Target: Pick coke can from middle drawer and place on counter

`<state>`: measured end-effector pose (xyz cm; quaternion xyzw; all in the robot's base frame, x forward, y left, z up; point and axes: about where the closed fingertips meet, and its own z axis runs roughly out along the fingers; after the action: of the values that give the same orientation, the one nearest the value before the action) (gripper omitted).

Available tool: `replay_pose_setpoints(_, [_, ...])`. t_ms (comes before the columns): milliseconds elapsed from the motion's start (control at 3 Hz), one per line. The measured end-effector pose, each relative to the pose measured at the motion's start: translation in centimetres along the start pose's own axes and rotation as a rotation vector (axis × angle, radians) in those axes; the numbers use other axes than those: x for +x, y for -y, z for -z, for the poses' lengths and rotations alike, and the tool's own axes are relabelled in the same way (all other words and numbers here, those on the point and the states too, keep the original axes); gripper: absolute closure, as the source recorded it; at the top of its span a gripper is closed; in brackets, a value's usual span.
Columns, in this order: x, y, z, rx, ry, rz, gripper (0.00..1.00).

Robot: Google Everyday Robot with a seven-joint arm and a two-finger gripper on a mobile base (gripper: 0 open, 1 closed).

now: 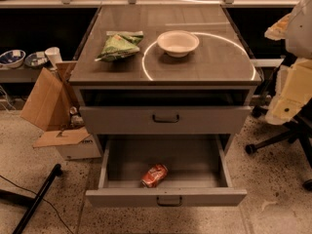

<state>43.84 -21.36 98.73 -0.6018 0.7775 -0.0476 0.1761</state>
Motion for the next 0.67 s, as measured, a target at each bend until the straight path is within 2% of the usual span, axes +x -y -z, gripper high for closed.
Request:
replay_pose_setpoints(333, [0.0,-0.1,0.0,0.002,-0.001,0.003,0.00])
replay_pose_setpoints(667, [-0.8,-1.5,0.5,0.032,-0.013,0.058,0.00])
